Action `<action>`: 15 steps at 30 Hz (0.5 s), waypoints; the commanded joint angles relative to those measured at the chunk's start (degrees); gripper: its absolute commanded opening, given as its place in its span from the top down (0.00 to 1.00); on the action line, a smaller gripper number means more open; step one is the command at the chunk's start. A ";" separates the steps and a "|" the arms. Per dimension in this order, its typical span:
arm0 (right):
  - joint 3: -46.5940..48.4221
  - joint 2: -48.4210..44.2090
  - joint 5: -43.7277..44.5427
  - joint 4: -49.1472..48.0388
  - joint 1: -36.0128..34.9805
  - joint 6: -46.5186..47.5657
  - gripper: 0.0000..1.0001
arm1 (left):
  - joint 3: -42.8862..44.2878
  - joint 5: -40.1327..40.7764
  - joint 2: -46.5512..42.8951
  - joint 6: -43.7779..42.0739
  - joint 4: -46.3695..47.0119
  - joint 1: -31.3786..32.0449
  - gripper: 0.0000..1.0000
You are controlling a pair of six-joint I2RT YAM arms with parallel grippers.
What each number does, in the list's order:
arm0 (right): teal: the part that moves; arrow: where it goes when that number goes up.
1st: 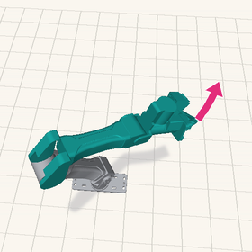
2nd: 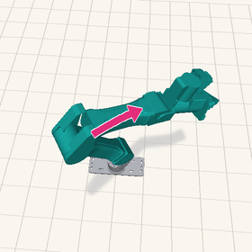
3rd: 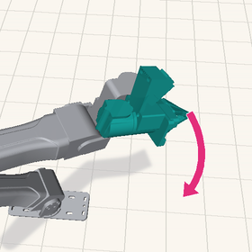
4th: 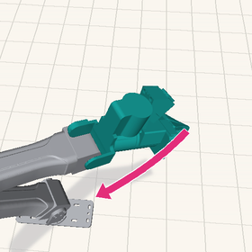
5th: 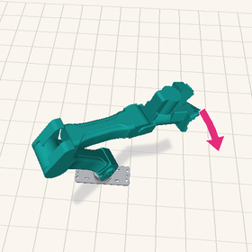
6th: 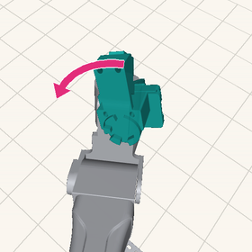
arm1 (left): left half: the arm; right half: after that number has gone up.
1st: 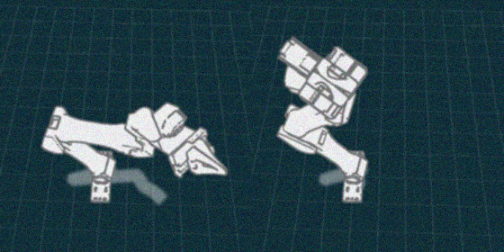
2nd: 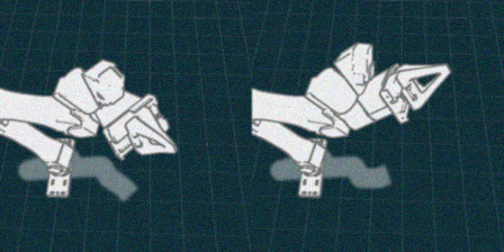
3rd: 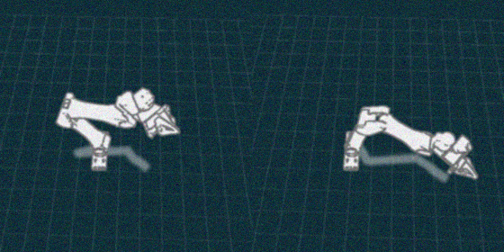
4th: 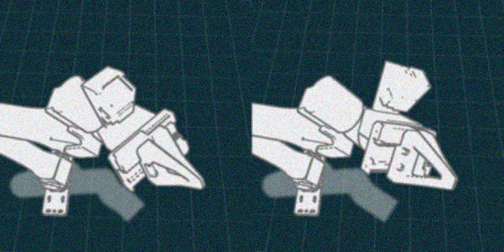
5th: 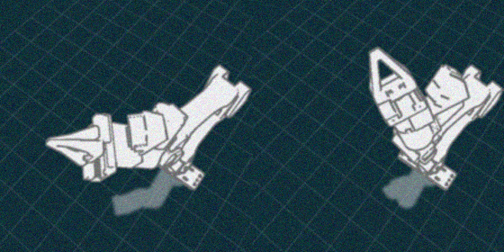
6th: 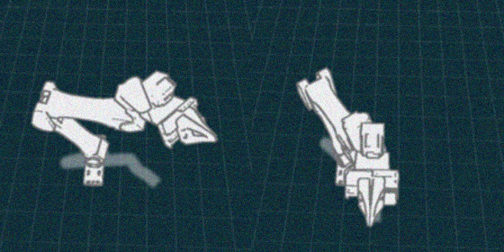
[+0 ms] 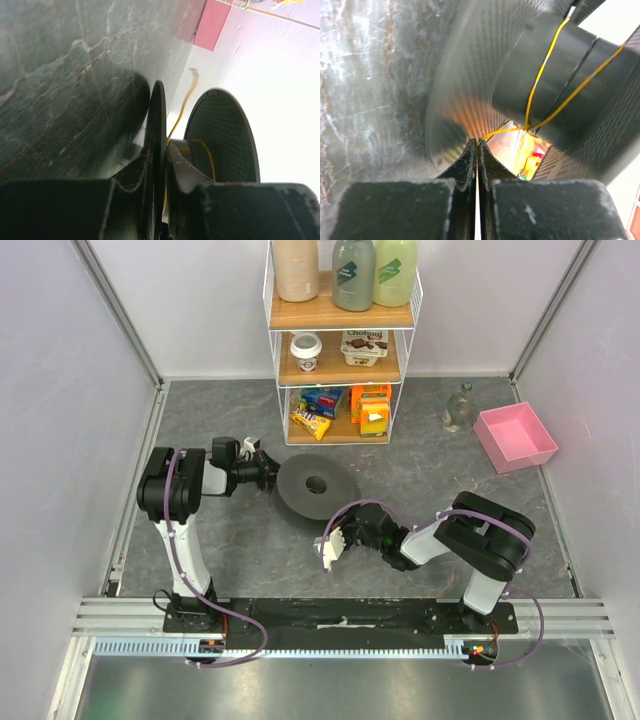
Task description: Wrap the cables
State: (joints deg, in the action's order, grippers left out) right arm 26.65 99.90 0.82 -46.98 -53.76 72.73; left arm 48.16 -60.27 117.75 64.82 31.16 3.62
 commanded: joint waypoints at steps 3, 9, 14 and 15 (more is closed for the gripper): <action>0.41 2.14 -1.17 -0.66 0.23 2.07 1.00 | 4.22 1.65 0.11 -4.34 -2.32 -1.16 0.73; 1.38 3.28 0.94 -0.92 0.58 1.71 1.00 | 5.27 3.49 -1.21 -9.52 -9.35 -1.77 0.63; 1.47 3.38 0.85 -1.27 0.58 1.63 1.00 | 6.24 6.04 -3.05 -13.13 -15.15 -3.09 0.54; 1.56 3.37 0.85 -1.36 0.58 1.63 1.00 | 6.24 6.83 -3.75 -13.66 -16.12 -3.26 0.52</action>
State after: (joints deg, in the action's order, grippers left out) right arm 26.83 102.43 1.63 -46.72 -53.47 73.12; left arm 52.49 -55.77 117.69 56.90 19.88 1.50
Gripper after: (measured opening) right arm 0.007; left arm 0.449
